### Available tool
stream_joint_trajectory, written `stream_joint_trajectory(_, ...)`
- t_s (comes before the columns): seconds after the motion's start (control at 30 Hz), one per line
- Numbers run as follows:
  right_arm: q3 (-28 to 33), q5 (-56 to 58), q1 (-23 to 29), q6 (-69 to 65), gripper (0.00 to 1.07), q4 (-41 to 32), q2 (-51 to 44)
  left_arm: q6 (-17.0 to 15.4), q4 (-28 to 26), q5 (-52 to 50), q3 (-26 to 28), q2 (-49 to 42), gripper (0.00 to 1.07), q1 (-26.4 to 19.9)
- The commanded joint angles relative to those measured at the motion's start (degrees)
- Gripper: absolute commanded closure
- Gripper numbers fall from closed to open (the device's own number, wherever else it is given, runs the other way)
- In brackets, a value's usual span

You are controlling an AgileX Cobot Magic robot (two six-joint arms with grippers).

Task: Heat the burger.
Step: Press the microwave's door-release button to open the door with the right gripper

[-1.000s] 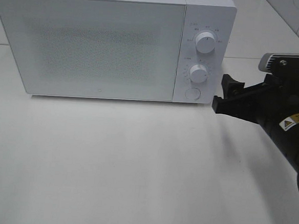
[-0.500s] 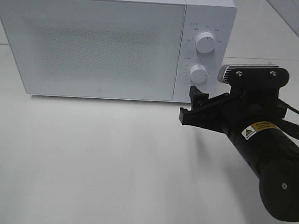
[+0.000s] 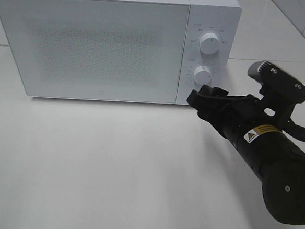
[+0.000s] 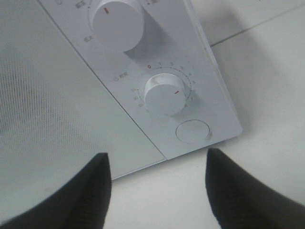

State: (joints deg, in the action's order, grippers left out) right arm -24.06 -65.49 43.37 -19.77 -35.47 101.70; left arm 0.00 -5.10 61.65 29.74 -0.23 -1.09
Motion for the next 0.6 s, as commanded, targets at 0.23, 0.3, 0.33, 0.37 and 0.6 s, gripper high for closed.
stream_joint_trajectory(0.23, -0.40, 0.80, 0.29, -31.91, 0.83, 0.69, -0.34, 0.00, -0.40, -0.63, -0.17, -0.92, 0.09, -0.11)
stream_joint_trajectory(0.3, -0.40, 0.86, 0.29, -35.35, 0.85, 0.69, -0.34, 0.00, -0.40, -0.63, -0.17, -0.92, 0.09, -0.11)
stream_joint_trajectory(0.33, -0.40, 1.32, 0.29, -40.91, 0.89, 0.69, -0.34, 0.00, -0.40, -0.63, -0.17, -0.92, 0.09, -0.11)
stream_joint_trajectory(0.37, -0.40, 2.12, 0.29, -45.89, 0.92, 0.69, -0.34, 0.00, -0.40, -0.63, -0.17, -0.92, 0.09, -0.11)
stream_joint_trajectory(0.6, -0.40, 5.21, 0.29, -52.43, 1.06, 0.57, -0.34, 0.00, -0.40, -0.63, -0.17, -0.92, 0.09, -0.11)
